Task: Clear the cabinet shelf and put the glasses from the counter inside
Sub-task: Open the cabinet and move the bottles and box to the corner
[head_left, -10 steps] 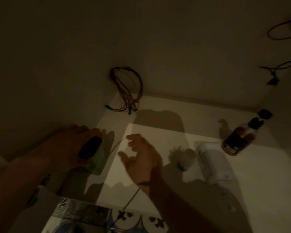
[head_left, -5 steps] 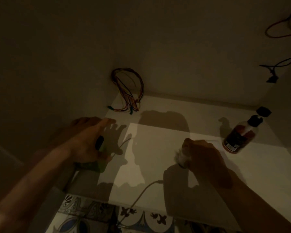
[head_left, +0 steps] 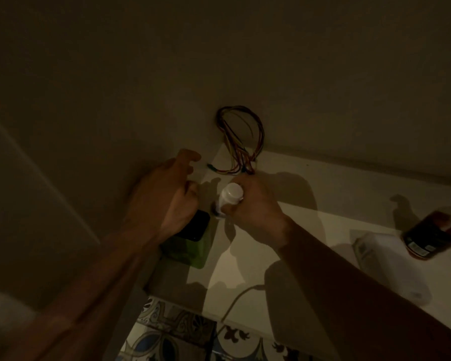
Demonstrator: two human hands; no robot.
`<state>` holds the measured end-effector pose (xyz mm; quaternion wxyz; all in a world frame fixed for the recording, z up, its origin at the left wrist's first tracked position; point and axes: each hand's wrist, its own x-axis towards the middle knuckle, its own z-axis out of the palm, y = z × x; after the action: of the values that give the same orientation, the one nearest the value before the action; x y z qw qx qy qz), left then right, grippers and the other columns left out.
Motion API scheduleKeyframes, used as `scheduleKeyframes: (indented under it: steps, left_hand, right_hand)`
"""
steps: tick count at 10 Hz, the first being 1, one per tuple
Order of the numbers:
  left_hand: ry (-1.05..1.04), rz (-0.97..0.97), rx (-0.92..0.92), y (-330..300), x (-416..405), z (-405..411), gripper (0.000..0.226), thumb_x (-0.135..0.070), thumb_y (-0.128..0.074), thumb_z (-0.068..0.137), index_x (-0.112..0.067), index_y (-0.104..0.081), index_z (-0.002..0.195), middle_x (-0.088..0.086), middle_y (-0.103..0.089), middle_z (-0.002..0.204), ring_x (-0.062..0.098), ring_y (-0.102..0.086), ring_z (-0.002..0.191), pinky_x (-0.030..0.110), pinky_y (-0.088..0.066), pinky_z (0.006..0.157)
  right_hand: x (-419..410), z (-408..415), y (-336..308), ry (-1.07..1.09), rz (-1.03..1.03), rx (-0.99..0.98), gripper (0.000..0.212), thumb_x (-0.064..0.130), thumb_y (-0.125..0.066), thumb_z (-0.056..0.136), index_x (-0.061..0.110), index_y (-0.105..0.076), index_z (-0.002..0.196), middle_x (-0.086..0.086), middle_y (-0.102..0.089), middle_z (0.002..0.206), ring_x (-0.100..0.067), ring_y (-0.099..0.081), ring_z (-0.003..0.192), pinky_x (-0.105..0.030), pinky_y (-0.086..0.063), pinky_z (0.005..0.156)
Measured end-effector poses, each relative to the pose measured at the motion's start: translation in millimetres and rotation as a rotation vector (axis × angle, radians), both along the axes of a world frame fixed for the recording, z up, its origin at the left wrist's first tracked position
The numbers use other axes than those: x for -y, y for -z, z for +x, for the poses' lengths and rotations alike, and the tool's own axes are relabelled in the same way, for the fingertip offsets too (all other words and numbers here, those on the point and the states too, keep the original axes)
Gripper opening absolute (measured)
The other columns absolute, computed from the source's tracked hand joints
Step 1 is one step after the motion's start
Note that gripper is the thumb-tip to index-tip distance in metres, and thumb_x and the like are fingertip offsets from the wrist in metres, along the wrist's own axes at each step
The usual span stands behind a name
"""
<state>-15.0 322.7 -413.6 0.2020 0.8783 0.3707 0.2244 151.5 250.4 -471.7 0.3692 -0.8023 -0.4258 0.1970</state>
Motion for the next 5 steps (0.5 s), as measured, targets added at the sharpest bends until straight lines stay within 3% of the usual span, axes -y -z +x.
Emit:
scheduleKeyframes:
  steps: [1,2,3,4,5]
  left_hand:
    - [-0.012,-0.021,0.033,-2.7,1.0,-1.8,0.054,-0.012,-0.046,0.092,-0.031,-0.041,0.142,-0.001,-0.062,0.129,0.02,-0.061,0.11,0.043,-0.053,0.089]
    - [0.01,-0.031,0.055,0.6,3.3,-2.3,0.053,-0.013,-0.046,0.092,-0.031,-0.041,0.142,-0.002,-0.062,0.129,0.018,-0.061,0.111,0.041,-0.053,0.089]
    - [0.024,-0.06,0.038,1.7,3.6,-3.7,0.055,-0.012,-0.048,0.093,-0.029,-0.04,0.144,-0.001,-0.06,0.132,0.018,-0.06,0.114,0.039,-0.053,0.089]
    - [0.019,-0.08,0.03,2.3,2.3,-3.5,0.055,-0.013,-0.049,0.094,-0.028,-0.039,0.145,0.0,-0.059,0.133,0.018,-0.059,0.115,0.038,-0.052,0.091]
    - [0.003,-0.105,0.036,3.7,1.6,-2.9,0.053,-0.012,-0.047,0.096,-0.029,-0.039,0.145,0.0,-0.059,0.134,0.018,-0.06,0.113,0.038,-0.052,0.093]
  right_hand:
    - [-25.6,-8.2,13.6,-0.042,-0.023,-0.037,0.038,0.011,-0.084,0.072,0.017,-0.069,0.106,-0.009,-0.07,0.108,-0.028,-0.067,0.104,-0.045,-0.057,0.088]
    - [-37.8,-11.2,24.6,-0.063,-0.078,-0.016,0.039,0.01,-0.069,0.083,0.021,-0.062,0.12,-0.007,-0.067,0.117,-0.027,-0.064,0.109,-0.043,-0.056,0.093]
    - [-46.3,-17.1,25.7,-0.079,-0.099,-0.164,0.041,0.024,-0.049,0.086,0.018,-0.058,0.125,-0.013,-0.064,0.124,-0.037,-0.062,0.114,-0.052,-0.053,0.097]
    - [-56.5,-26.3,21.6,-0.04,-0.052,-0.442,0.047,0.031,-0.045,0.072,0.014,-0.068,0.109,-0.024,-0.063,0.123,-0.042,-0.062,0.113,-0.054,-0.052,0.096]
    - [-66.1,-25.9,25.3,0.04,-0.092,-0.786,0.013,0.026,-0.064,0.062,0.021,-0.075,0.059,-0.016,-0.068,0.088,-0.035,-0.067,0.076,-0.037,-0.059,0.063]
